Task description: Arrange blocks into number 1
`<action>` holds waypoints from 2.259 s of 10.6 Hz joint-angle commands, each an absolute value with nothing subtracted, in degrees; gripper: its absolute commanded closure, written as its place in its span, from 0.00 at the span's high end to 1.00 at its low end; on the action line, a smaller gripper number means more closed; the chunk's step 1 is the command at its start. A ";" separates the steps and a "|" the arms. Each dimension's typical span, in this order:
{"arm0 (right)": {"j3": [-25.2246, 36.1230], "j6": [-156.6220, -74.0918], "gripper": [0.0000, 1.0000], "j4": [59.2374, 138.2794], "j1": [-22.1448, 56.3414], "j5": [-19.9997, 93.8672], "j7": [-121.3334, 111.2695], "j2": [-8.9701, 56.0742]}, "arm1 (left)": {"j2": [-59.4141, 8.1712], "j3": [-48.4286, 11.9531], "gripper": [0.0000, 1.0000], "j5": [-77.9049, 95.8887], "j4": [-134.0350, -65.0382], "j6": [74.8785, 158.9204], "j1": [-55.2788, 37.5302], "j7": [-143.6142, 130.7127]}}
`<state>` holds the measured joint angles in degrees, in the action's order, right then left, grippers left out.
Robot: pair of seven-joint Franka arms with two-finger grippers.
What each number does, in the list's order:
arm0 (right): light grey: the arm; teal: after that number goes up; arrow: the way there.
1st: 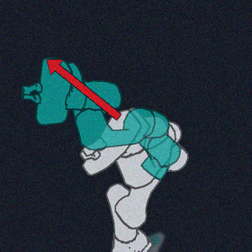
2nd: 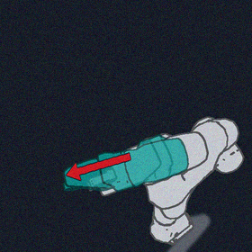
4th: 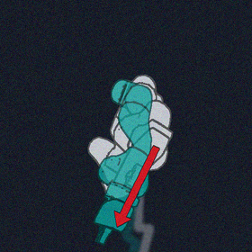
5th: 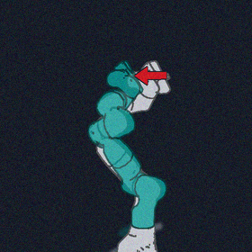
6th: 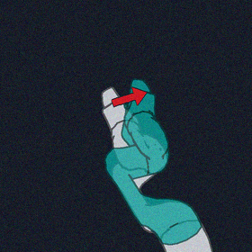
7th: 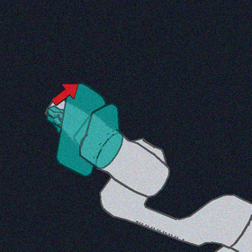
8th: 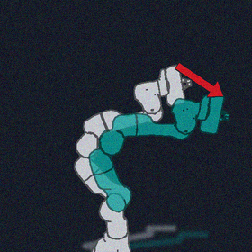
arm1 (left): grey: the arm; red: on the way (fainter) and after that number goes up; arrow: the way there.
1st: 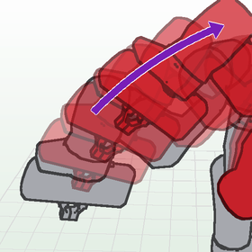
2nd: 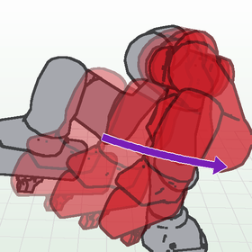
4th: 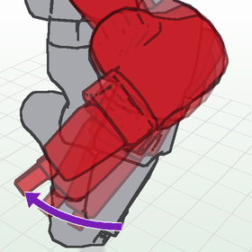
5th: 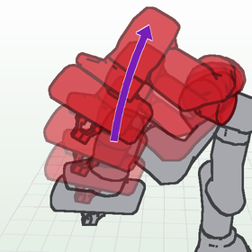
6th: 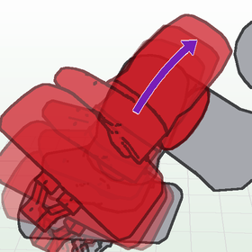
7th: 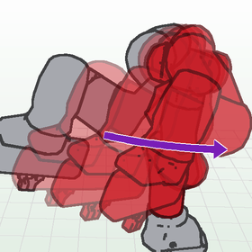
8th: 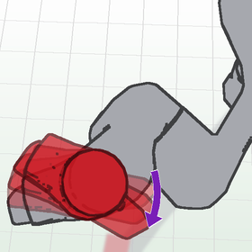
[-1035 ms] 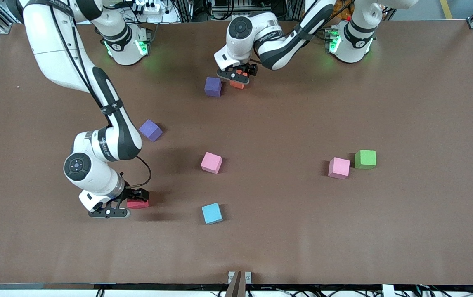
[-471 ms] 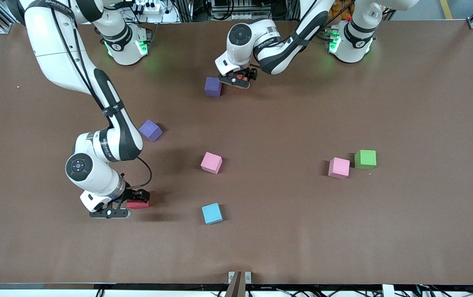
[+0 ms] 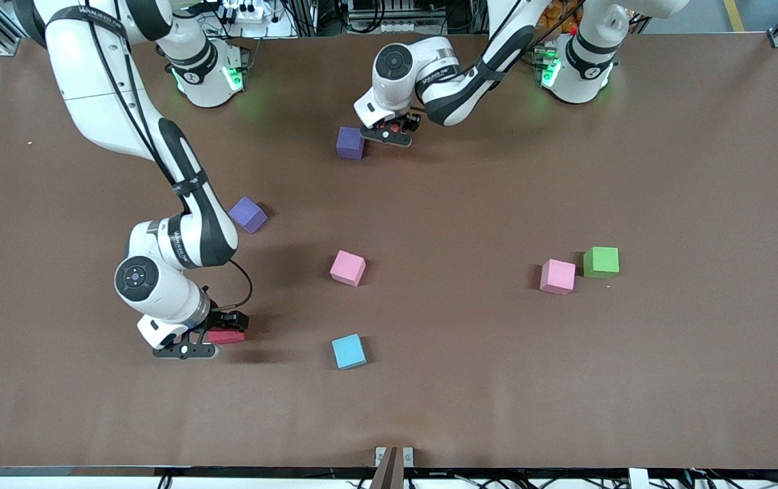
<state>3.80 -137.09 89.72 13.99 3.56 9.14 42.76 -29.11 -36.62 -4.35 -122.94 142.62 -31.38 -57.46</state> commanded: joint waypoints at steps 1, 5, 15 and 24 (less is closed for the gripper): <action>4.39 -137.46 0.73 89.30 14.15 3.69 8.79 43.50 | -29.44 -35.95 0.00 -6.15 -122.52 143.26 -32.26 -63.26; 4.39 -137.37 0.58 89.21 14.15 3.78 8.88 43.42 | -29.71 -35.95 0.00 -6.07 -122.43 143.26 -32.08 -67.58; 4.57 -137.20 0.49 89.03 13.89 4.04 9.67 40.44 | -27.08 -34.45 1.00 -5.54 -118.93 139.77 -31.55 -71.37; 4.75 -136.58 0.49 105.97 12.04 4.13 9.93 21.20 | -36.73 -27.01 1.00 -10.63 -97.84 131.57 -44.26 -70.32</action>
<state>5.15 -136.25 99.36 12.76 3.60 9.48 26.94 -32.58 -30.81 -8.67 -103.39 132.49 -39.24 -69.67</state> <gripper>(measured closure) 0.388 0.000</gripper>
